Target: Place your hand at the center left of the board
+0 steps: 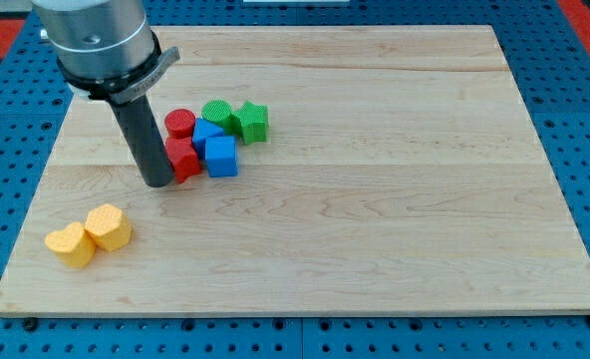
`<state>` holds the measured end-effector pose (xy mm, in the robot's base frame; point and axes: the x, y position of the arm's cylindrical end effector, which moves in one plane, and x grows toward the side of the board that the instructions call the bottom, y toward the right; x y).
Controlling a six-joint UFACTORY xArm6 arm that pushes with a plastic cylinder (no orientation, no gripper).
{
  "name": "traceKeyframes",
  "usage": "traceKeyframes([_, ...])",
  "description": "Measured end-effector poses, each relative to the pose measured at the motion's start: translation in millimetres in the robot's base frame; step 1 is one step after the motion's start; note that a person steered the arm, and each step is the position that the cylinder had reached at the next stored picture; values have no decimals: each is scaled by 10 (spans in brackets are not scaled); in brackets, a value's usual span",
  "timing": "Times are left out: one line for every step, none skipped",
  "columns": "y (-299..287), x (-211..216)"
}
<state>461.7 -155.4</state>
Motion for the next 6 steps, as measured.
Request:
traceKeyframes([0, -193])
traceKeyframes([-26, -273])
traceKeyframes([-471, -288])
traceKeyframes([-958, -467])
traceKeyframes([-1000, -839])
traceKeyframes([-976, -1236])
